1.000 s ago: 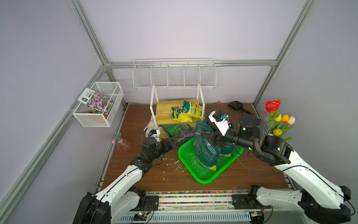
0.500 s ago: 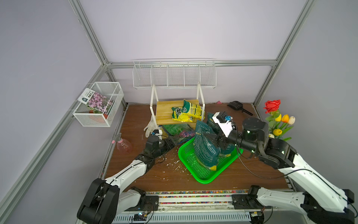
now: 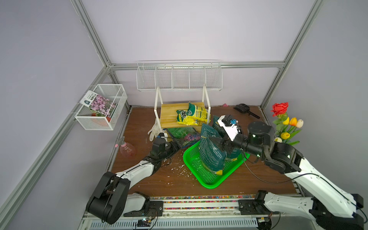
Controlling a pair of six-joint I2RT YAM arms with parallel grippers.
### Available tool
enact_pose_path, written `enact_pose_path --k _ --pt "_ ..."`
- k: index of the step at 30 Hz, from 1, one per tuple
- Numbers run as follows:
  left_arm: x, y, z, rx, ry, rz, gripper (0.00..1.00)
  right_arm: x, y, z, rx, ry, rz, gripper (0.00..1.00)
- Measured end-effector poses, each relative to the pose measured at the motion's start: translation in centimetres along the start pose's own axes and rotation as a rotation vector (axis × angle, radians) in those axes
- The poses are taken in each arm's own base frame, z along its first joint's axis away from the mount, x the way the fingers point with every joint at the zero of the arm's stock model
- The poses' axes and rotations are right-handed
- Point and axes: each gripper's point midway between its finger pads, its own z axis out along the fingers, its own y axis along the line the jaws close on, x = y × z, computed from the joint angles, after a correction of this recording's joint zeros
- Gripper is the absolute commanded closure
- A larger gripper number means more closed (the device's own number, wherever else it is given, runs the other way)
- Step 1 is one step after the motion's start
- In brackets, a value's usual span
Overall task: Take down the fertilizer bag from the shelf
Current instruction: Pick up the fertilizer bag from the shelf.
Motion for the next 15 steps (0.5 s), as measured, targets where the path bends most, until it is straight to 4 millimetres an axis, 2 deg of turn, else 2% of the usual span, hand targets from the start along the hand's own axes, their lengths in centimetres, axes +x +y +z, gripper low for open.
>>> enact_pose_path --k 5,12,15 --pt "0.35 0.15 0.52 0.004 0.025 -0.020 0.21 -0.12 -0.11 -0.35 0.007 -0.010 0.000 0.25" --pt "0.20 -0.09 0.83 0.011 0.027 -0.027 0.37 0.05 -0.18 -0.37 0.011 -0.008 0.000 0.25" --pt "-0.03 -0.22 1.22 0.014 0.026 -0.029 0.48 0.18 -0.27 -0.32 0.017 -0.006 0.000 0.25"
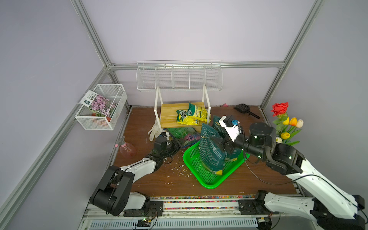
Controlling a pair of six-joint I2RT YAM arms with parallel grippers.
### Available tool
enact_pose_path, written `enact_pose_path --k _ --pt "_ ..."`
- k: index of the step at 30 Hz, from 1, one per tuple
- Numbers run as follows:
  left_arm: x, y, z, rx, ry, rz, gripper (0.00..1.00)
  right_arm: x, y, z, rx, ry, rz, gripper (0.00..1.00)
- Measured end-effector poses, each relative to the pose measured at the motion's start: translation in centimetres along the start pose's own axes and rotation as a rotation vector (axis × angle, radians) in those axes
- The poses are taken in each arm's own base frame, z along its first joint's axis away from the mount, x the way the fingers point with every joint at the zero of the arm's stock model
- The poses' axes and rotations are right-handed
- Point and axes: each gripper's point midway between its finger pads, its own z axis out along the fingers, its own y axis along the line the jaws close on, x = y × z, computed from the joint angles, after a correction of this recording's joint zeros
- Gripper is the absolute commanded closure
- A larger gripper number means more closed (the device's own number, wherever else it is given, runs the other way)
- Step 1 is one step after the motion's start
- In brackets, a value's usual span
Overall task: Take down the fertilizer bag from the shelf
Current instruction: Pick up the fertilizer bag from the shelf.
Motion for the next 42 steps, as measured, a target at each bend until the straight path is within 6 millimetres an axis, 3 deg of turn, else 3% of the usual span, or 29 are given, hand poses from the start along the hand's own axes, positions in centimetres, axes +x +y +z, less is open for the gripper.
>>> enact_pose_path --k 2,6,9,17,26,36,42 --pt "0.0 0.0 0.2 0.000 0.003 0.001 0.58 0.0 -0.1 0.0 0.003 0.001 0.000 0.25" --pt "0.0 0.2 0.5 -0.004 0.011 -0.002 0.90 0.1 -0.1 -0.3 0.008 -0.003 0.000 0.24" --pt "-0.1 0.3 0.7 -0.005 0.011 0.003 1.00 0.1 -0.2 -0.5 0.009 -0.007 0.001 0.24" --pt "-0.7 -0.3 0.1 -0.022 -0.010 0.040 1.00 0.1 -0.2 -0.5 0.009 -0.008 0.001 0.24" --pt "-3.5 -4.1 -4.3 -0.014 -0.160 0.160 1.00 0.2 -0.1 -0.5 0.008 -0.005 0.000 0.24" --pt "-2.6 -4.2 -7.2 -0.062 -0.147 0.232 1.00 0.3 -0.1 -0.3 0.007 -0.004 0.000 0.24" --pt "-2.5 -5.4 -9.2 -0.054 -0.164 0.260 1.00 0.5 0.2 0.2 0.000 0.009 -0.002 0.24"
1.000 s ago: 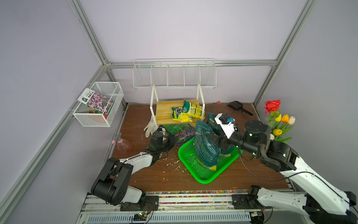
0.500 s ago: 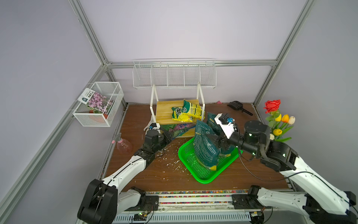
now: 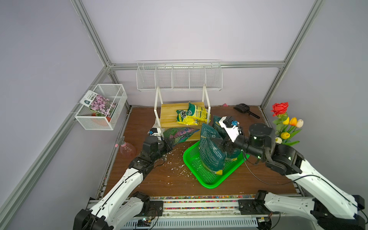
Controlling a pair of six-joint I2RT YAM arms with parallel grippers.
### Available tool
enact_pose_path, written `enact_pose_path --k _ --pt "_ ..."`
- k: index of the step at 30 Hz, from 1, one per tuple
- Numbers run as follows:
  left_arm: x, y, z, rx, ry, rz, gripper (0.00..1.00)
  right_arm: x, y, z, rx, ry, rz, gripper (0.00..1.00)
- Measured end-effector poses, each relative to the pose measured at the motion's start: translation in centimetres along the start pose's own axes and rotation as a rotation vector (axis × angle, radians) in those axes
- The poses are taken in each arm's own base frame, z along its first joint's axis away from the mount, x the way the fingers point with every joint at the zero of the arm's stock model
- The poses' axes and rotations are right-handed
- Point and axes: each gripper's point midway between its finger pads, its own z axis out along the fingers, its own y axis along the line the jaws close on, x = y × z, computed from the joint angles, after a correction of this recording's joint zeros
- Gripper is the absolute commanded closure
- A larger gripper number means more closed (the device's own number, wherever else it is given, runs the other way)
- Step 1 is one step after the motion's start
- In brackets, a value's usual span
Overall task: Take down the fertilizer bag from the shelf
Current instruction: Pick up the fertilizer bag from the shelf.
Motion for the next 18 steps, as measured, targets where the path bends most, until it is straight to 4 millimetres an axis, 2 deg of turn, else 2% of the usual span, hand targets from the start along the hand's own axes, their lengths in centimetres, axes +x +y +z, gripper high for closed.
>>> enact_pose_path --k 9,18 --pt "-0.6 -1.8 -1.9 0.031 0.002 0.014 1.00 -0.2 0.5 0.5 -0.016 0.006 -0.005 0.24" --pt "-1.6 -2.9 -2.8 0.027 -0.007 0.041 1.00 -0.4 0.9 0.9 -0.026 0.008 -0.009 0.24"
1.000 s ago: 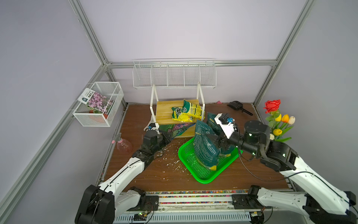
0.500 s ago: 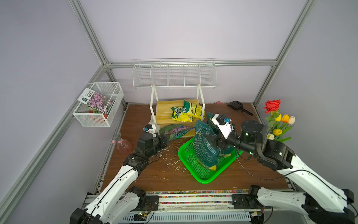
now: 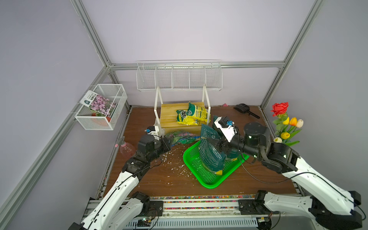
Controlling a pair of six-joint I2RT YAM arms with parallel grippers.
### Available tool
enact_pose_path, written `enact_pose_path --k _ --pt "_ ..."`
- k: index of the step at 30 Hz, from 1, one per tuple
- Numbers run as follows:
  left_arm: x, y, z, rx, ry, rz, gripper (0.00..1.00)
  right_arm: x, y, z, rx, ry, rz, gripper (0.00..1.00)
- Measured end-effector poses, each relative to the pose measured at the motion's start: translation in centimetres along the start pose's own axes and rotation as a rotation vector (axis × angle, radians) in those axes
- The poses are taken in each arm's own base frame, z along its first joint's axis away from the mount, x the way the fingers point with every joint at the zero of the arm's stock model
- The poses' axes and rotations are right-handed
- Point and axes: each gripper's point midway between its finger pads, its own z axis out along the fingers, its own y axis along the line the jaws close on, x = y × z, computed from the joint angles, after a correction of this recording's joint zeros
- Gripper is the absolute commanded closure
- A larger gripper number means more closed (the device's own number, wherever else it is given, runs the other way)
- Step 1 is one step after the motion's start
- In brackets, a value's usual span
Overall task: Take down the fertilizer bag from the shelf
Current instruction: Pick up the fertilizer bag from the shelf, then place the fertilizer bag in the storage box.
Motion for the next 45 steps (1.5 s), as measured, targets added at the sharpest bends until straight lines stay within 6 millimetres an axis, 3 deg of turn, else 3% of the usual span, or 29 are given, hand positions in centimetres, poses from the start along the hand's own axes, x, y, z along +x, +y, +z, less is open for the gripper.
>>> enact_pose_path --k 8,14,20,23,27,32,41,45 --pt "-2.8 -3.5 -1.9 0.059 -0.058 0.039 1.00 -0.9 0.1 0.3 -0.004 -0.009 -0.015 0.24" --pt "-3.3 -4.3 -2.9 0.081 -0.078 0.047 1.00 -1.3 0.8 1.1 -0.026 -0.003 -0.041 0.24" --pt "-3.7 -5.0 -3.7 0.086 -0.082 0.047 1.00 -2.6 4.3 2.1 -0.123 -0.012 -0.102 0.23" --pt "-4.2 -5.8 -4.3 0.108 -0.098 0.049 1.00 -1.9 6.5 3.5 -0.169 0.020 -0.139 0.21" --pt "-4.5 -6.4 -5.2 0.129 -0.116 0.053 1.00 0.2 7.9 6.3 -0.186 0.098 -0.165 0.20" --pt "-4.8 -7.0 -6.1 0.150 -0.136 0.060 1.00 1.1 8.2 7.9 -0.178 0.130 -0.180 0.18" --pt "-5.6 -8.3 -7.8 0.170 -0.160 0.092 1.00 -1.9 7.3 7.3 -0.182 0.056 -0.229 0.20" --pt "-5.7 -8.7 -8.5 0.186 -0.176 0.097 1.00 -1.5 6.6 7.8 -0.188 0.073 -0.246 0.20"
